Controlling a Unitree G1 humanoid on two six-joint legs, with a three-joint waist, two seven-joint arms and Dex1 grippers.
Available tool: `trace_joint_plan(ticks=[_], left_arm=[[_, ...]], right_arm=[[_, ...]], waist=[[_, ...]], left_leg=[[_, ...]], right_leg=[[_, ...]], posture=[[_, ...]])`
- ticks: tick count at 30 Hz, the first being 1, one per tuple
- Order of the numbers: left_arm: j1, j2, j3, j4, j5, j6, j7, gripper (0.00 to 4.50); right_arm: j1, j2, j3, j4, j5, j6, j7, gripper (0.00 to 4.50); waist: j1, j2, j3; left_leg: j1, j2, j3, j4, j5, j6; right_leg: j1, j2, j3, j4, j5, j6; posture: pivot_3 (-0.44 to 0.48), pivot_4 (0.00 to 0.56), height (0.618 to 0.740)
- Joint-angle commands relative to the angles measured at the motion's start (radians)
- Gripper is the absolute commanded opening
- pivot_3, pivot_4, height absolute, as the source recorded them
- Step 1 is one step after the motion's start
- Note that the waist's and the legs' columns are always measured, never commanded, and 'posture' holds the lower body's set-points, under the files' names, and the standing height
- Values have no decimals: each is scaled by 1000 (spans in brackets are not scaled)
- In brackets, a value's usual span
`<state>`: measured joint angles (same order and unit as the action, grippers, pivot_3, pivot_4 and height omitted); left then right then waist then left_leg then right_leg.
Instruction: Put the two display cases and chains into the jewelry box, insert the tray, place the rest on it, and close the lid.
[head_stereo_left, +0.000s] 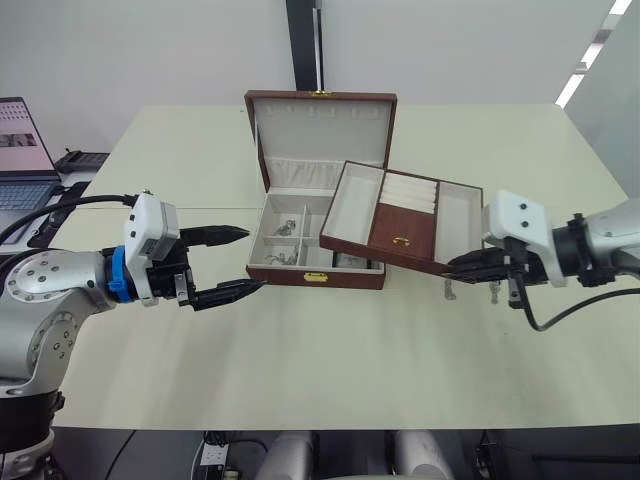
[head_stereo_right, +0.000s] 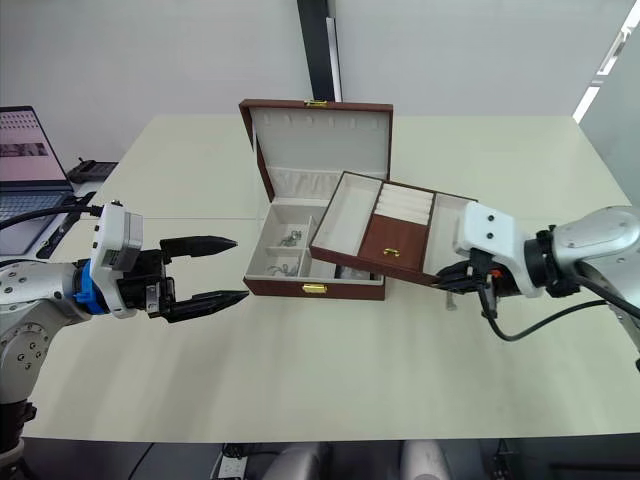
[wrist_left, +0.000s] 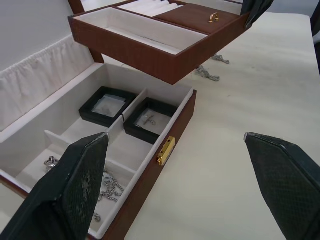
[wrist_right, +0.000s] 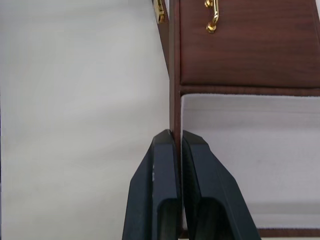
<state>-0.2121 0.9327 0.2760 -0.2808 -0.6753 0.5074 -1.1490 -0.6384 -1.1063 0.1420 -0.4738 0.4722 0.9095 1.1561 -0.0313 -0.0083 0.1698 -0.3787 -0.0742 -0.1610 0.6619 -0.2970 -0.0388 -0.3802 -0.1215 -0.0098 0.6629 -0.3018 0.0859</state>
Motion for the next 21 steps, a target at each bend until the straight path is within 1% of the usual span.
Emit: trace_joint_plan(ticks=[1,5,9,14,21], left_arm=[[-2,30,44,-2,9,-18,-9,4500],[28,67,63,26,38,-41,-36,4500],[64,93,71,54,77,-87,-72,4500],[80,93,71,66,95,-116,-81,4500],[74,88,59,84,113,-138,-91,4500]], right_arm=[[-75,32,56,21,-37,4,-12,6],[-147,121,172,93,-109,-17,-29,6],[-188,182,248,149,-172,-52,-24,6],[-224,235,312,209,-243,-103,-11,6],[-278,304,358,272,-304,-138,21,6]], waist=[[0,0,0],[-1,0,0],[-2,0,0],[-1,0,0],[-5,0,0]], left_leg=[[-1,0,0,0,0,0],[-4,0,0,0,0,0],[-4,0,0,0,0,0],[-4,0,0,0,0,0],[-4,0,0,0,0,-1]], right_leg=[[-1,0,0,0,0,0],[-5,-1,0,1,0,0],[-6,0,1,2,0,0],[-6,-1,1,2,0,0],[-7,0,1,2,0,0]], posture=[[0,150,740],[0,150,740],[0,150,740],[0,150,740],[0,150,740]])
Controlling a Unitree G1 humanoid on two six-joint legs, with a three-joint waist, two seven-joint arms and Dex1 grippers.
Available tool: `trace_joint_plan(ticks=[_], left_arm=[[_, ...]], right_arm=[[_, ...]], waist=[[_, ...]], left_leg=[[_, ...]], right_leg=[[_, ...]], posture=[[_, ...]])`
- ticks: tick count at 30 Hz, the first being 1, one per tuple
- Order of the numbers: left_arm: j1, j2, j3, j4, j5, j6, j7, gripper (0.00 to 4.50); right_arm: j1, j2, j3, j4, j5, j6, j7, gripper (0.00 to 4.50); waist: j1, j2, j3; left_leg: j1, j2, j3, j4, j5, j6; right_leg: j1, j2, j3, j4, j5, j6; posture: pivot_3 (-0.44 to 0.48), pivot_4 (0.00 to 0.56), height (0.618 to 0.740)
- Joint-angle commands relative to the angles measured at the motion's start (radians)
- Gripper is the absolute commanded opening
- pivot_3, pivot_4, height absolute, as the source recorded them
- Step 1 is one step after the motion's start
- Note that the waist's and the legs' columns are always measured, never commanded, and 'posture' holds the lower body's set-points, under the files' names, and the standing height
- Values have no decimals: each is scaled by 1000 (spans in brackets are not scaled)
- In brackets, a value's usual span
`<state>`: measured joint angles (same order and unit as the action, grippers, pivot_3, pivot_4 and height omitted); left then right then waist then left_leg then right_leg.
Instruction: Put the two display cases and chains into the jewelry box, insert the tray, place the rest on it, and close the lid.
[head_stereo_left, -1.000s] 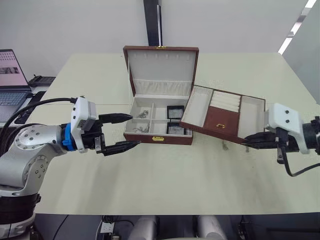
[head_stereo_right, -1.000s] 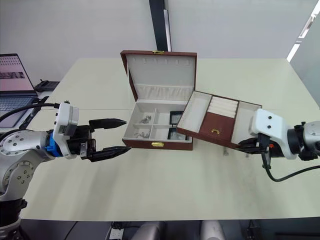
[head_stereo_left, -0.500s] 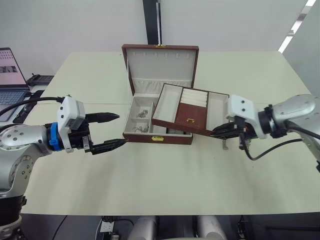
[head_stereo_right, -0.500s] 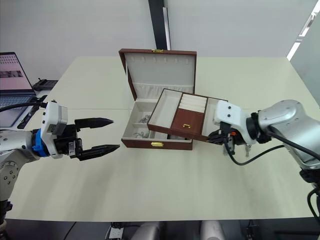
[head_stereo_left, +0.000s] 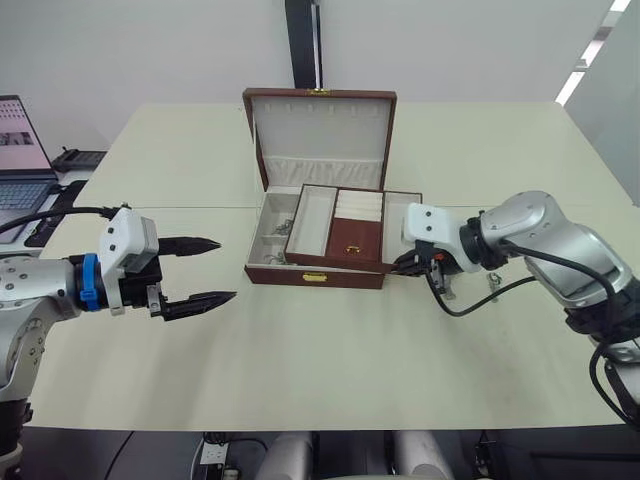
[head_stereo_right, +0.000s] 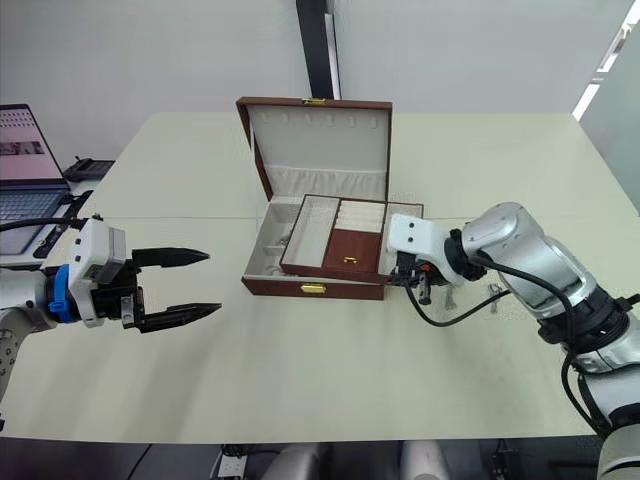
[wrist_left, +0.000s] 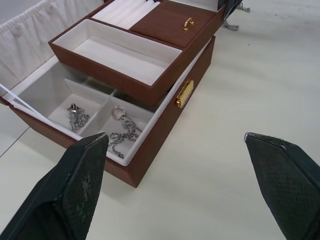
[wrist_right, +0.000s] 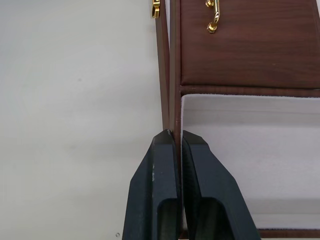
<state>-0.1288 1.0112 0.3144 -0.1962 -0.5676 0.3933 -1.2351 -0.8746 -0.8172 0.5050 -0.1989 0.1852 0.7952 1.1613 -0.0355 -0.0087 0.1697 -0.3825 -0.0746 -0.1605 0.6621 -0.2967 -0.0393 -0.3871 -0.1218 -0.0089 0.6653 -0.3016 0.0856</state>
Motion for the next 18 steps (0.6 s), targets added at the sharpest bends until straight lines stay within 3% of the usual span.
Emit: trace_joint_plan(ticks=[1,18], left_arm=[[-13,8,18,2,7,-27,-5,4500],[-4,7,22,20,23,-47,-5,4500]], right_arm=[[-53,23,0,7,-24,-26,24,6],[-154,165,47,128,-106,-33,61,6]], waist=[[0,0,0],[-5,0,0]], left_leg=[[0,0,0,0,0,0],[0,0,-1,0,0,0]], right_leg=[[0,0,0,0,0,0],[-1,0,0,1,0,0]], posture=[[0,150,740],[0,150,740]])
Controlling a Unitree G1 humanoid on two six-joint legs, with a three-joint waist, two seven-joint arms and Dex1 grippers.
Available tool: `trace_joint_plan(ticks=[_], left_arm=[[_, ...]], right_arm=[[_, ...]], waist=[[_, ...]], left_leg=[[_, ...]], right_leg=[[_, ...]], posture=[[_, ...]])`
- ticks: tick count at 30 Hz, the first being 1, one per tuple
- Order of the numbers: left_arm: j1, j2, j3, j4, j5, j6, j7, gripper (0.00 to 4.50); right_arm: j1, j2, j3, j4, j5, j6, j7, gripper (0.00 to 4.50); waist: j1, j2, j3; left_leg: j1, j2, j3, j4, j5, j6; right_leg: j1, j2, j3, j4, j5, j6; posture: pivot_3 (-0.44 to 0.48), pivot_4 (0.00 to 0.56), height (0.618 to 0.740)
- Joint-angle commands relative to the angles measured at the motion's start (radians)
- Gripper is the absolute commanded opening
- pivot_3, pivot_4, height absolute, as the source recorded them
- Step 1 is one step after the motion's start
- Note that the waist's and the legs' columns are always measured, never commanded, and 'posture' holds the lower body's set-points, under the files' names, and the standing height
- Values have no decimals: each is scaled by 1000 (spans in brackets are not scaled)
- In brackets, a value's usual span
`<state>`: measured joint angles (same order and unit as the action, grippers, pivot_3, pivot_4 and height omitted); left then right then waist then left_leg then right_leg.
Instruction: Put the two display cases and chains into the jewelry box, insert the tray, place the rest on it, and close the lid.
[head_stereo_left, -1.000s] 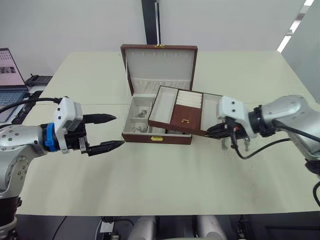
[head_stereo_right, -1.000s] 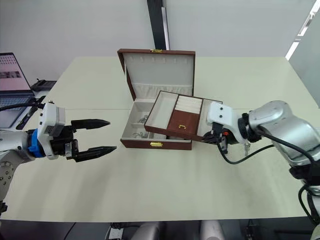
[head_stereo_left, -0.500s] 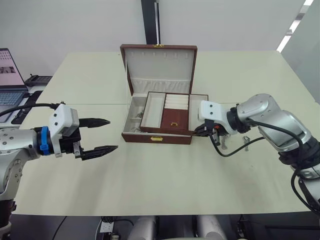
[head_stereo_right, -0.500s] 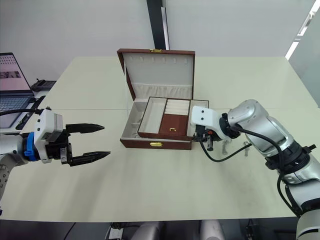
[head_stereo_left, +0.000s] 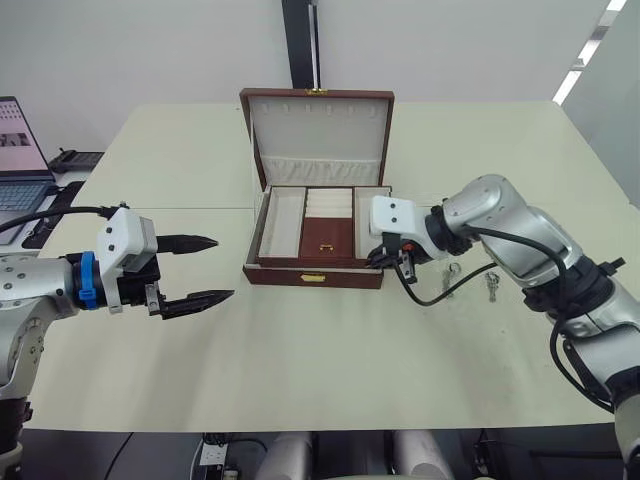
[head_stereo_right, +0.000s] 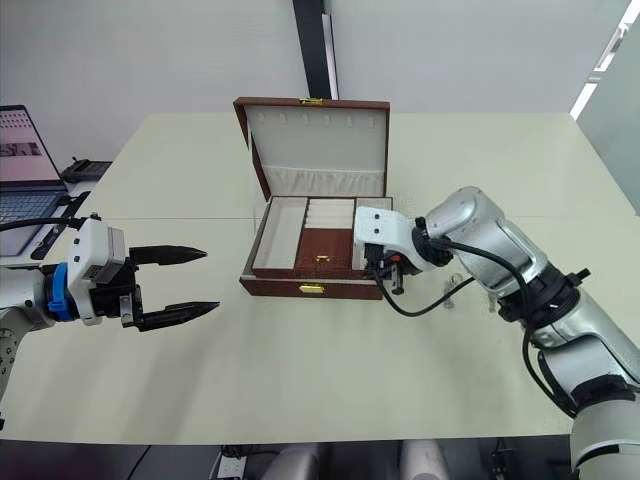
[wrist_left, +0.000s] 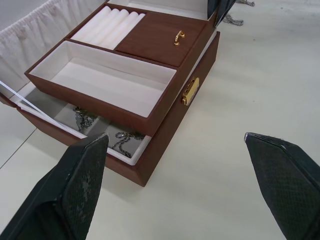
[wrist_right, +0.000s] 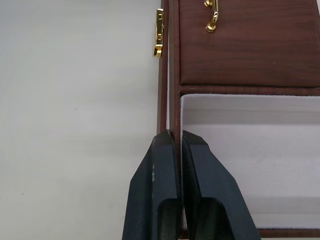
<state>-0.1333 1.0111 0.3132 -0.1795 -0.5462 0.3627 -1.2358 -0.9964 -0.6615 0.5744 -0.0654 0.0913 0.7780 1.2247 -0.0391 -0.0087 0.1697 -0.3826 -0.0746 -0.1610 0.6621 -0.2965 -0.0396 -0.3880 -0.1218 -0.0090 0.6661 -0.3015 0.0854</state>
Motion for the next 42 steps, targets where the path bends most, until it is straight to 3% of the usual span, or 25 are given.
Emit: trace_joint_plan(ticks=[1,16,42], left_arm=[[3,9,26,6,3,-17,-6,4500],[-4,1,22,26,8,-30,1,4500],[2,-7,38,37,12,-33,14,4500]], right_arm=[[-33,14,-28,0,-13,-16,-6,6],[-14,28,-22,5,-39,-21,-18,6],[-69,152,-3,86,-70,-35,16,6]], waist=[[-2,0,0],[-3,0,0],[-19,0,0]], left_leg=[[0,0,0,0,0,0],[0,0,0,0,0,0],[1,0,0,0,1,-1]], right_leg=[[0,0,0,0,0,0],[0,0,0,0,0,0],[-3,-1,0,8,0,0]], posture=[[0,150,740],[0,150,740],[0,150,740]])
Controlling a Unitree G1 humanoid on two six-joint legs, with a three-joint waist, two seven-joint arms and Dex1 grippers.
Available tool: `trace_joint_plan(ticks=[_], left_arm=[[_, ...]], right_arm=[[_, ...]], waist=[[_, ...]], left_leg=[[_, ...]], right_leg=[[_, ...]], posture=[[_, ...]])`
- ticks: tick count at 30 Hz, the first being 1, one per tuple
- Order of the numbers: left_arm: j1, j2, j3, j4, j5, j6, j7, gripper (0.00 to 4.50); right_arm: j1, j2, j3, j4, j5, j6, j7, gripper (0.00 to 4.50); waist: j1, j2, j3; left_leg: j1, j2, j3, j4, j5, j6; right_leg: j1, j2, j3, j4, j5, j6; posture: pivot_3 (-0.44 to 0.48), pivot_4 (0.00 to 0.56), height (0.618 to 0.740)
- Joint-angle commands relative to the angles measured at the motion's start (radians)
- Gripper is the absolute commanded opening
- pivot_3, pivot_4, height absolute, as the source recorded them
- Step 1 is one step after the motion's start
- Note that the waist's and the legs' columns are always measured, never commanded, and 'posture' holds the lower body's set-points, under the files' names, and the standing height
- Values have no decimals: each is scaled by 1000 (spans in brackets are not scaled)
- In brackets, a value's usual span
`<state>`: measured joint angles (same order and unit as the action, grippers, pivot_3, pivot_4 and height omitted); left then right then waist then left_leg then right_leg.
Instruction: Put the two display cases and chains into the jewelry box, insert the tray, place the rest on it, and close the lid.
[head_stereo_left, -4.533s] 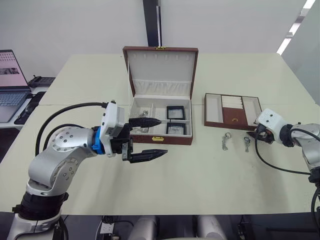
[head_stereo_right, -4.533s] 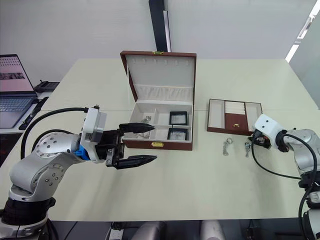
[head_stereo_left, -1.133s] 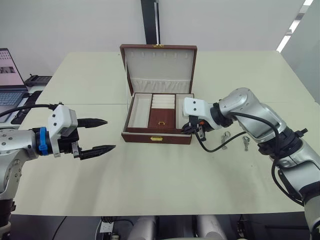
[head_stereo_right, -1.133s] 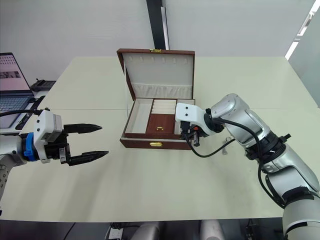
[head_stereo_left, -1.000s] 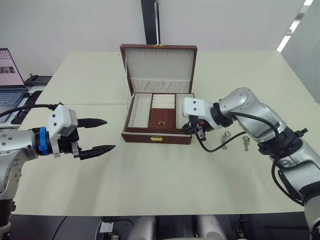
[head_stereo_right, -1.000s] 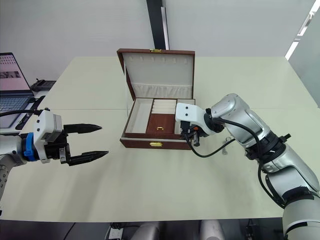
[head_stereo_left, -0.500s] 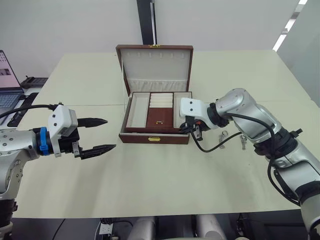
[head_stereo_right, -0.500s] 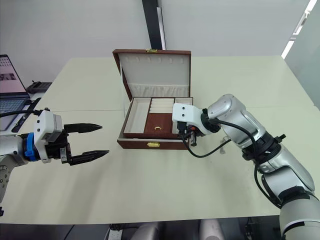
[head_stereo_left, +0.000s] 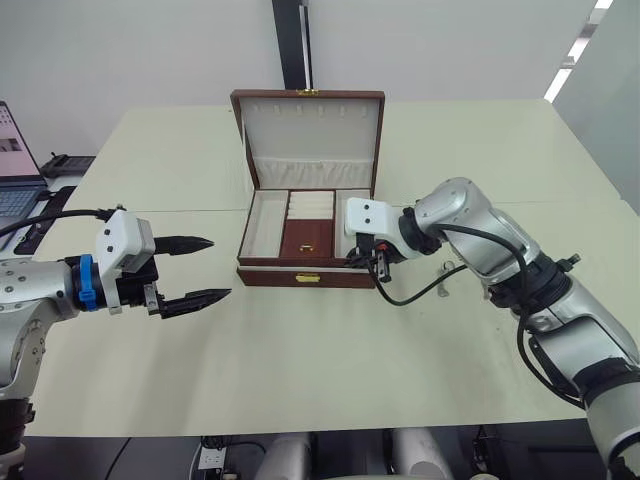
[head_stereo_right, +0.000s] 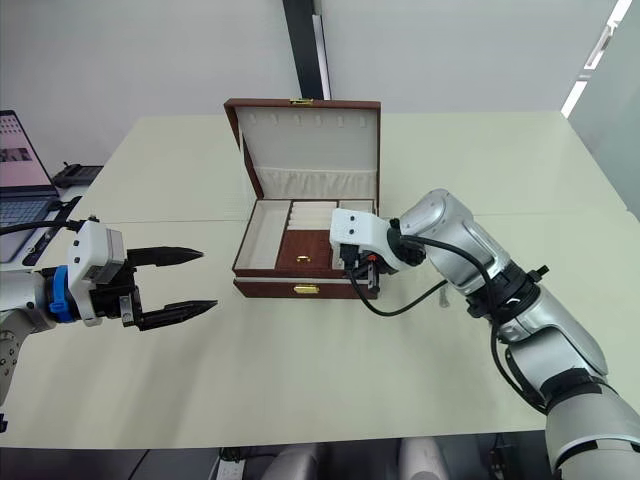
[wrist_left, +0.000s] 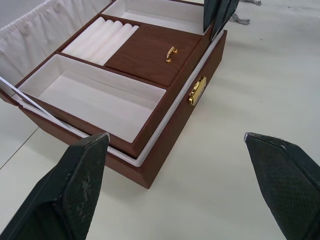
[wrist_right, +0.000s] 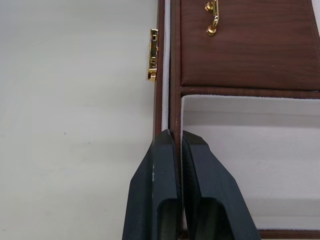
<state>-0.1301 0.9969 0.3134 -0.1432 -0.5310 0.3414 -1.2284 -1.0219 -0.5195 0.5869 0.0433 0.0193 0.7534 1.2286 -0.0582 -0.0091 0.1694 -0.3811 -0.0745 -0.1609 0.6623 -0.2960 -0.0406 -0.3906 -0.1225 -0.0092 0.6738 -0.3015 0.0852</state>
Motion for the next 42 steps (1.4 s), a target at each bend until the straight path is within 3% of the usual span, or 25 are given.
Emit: trace_joint_plan(ticks=[1,11,12,19,23,27,40,42], left_arm=[[-1,7,38,1,-3,-12,7,4500],[-13,-1,31,3,-9,-17,6,4500],[-15,-3,32,2,-14,-15,6,4500],[-23,-22,54,-28,-75,33,27,4500],[-12,-26,55,-41,-81,34,38,4500],[-8,-36,58,-54,-92,39,52,4500],[-16,-50,49,-66,-99,38,75,4500],[-15,-51,49,-68,-99,38,79,4500]], right_arm=[[-45,11,-17,-20,2,-10,13,6],[-51,15,-32,1,8,-11,18,6],[-54,16,-39,7,11,-15,17,578],[-82,11,-100,33,53,-36,40,2405],[-72,58,-181,60,78,-112,-30,3596],[-41,143,-258,115,87,-165,-157,3423],[22,332,-236,326,11,-254,-375,49],[23,339,-225,357,-7,-253,-387,17]], waist=[[0,0,0],[-1,0,0],[-1,0,0],[0,0,0],[-2,0,0],[-2,0,0],[-3,0,0],[-5,0,0]], left_leg=[[0,0,0,0,0,0],[0,0,0,0,0,0],[0,0,0,0,0,0],[0,0,0,0,0,0],[0,0,0,0,0,0],[0,0,0,0,0,0],[0,0,0,0,1,-1],[0,0,0,0,1,-1]], right_leg=[[0,0,0,0,0,0],[0,0,0,0,0,0],[0,0,0,0,0,0],[0,0,0,0,0,0],[0,0,0,0,0,0],[0,0,0,1,0,0],[-1,0,0,2,0,0],[-1,0,0,2,0,0]], posture=[[0,150,740],[0,150,740],[0,150,740],[0,150,740],[0,150,740],[0,150,740],[0,150,740],[0,150,740]])
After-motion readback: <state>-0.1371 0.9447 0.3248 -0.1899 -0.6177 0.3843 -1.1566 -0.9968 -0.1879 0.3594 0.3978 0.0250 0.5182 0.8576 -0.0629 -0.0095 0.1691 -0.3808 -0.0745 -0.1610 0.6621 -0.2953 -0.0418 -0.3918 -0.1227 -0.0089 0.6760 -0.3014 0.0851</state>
